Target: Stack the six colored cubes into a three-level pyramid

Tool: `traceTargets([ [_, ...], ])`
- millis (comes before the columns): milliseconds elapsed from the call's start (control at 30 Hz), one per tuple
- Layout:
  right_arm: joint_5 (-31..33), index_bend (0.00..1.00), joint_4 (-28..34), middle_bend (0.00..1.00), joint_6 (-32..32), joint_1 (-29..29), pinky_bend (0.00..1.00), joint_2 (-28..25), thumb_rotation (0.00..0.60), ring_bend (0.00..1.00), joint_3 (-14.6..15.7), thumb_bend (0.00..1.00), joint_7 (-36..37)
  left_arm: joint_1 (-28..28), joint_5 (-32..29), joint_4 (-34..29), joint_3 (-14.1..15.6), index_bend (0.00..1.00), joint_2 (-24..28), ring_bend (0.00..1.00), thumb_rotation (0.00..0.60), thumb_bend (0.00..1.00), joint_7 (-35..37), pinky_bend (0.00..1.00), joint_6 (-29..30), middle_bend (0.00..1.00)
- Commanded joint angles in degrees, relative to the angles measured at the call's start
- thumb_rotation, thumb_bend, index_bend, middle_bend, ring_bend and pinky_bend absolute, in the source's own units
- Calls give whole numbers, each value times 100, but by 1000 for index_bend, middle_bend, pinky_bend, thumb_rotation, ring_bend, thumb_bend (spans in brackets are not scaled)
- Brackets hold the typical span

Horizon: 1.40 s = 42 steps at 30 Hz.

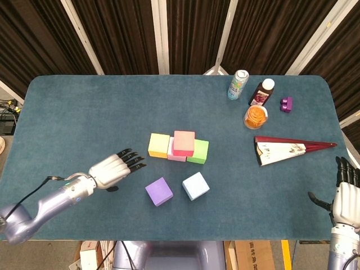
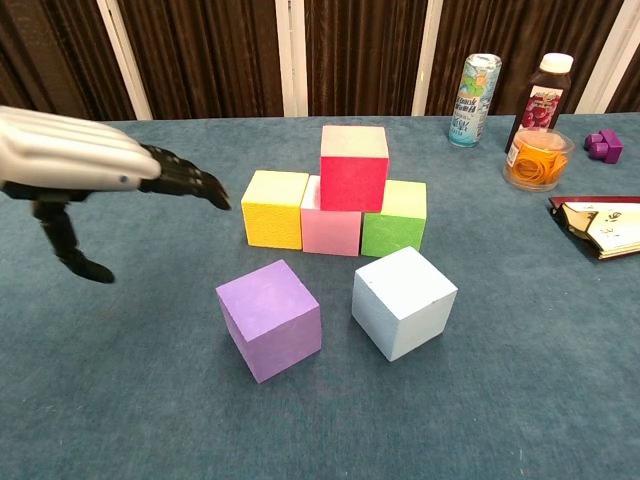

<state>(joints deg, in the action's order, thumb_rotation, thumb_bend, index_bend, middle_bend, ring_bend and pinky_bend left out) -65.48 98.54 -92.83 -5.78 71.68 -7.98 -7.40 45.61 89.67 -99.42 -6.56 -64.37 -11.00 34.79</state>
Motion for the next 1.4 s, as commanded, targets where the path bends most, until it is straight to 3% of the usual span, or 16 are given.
traceTargets([
  [33,30,48,-14,80,21,23,0,7,600,81,-48,95,-7,173,-49,184,25,71,-321,0,600,254,34,0,-71,23],
  [533,6,47,67,80,149,157,0,-57,600,81,-205,95,55,389,-404,339,123,113,-1060,0,600,277,-484,0,127,88],
  [900,1,46,94,80,247,218,0,-101,600,81,-283,94,133,519,-566,325,207,167,-1347,0,600,348,-668,0,181,144],
  [1400,28,46,173,81,371,281,0,-164,600,81,-372,95,210,638,-655,400,297,215,-1595,0,600,366,-815,0,343,216],
])
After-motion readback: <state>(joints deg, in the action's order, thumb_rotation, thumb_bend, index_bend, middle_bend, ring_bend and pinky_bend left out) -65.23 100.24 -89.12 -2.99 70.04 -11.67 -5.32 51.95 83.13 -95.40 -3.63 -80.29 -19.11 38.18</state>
